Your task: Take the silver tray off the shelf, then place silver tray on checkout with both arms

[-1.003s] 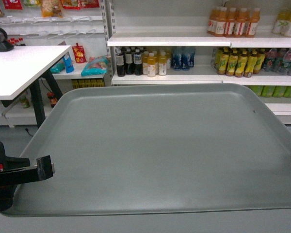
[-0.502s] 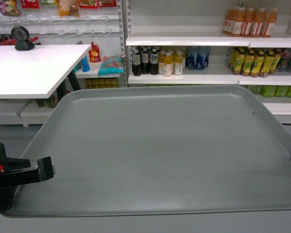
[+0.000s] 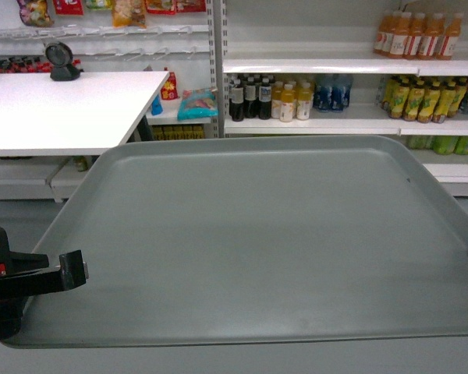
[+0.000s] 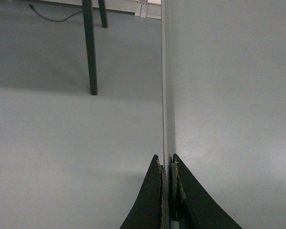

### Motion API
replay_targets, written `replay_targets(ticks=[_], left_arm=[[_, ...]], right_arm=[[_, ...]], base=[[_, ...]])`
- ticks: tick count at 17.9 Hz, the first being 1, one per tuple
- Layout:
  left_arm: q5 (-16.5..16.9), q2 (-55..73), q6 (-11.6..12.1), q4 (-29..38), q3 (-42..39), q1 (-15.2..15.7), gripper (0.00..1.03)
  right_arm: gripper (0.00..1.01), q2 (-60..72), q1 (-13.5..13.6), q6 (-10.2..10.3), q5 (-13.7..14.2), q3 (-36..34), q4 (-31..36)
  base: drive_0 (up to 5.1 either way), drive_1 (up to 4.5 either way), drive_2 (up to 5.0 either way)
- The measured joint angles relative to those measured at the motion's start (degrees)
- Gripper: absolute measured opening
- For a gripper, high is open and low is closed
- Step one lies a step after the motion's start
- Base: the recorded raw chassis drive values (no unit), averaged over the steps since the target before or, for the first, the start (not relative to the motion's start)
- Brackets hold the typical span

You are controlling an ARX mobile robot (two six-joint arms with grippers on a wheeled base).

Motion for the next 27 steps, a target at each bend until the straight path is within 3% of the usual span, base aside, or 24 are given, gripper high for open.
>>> replay_targets(ticks=[27], left_arm=[[0.02,0.00,0.00,0.09,0.00,0.02,0.03]], right_arm=[[0.03,0.00,0.00,0.04,-0.02,0.00,0.15]], base=[[-4.9,2.26,2.6]])
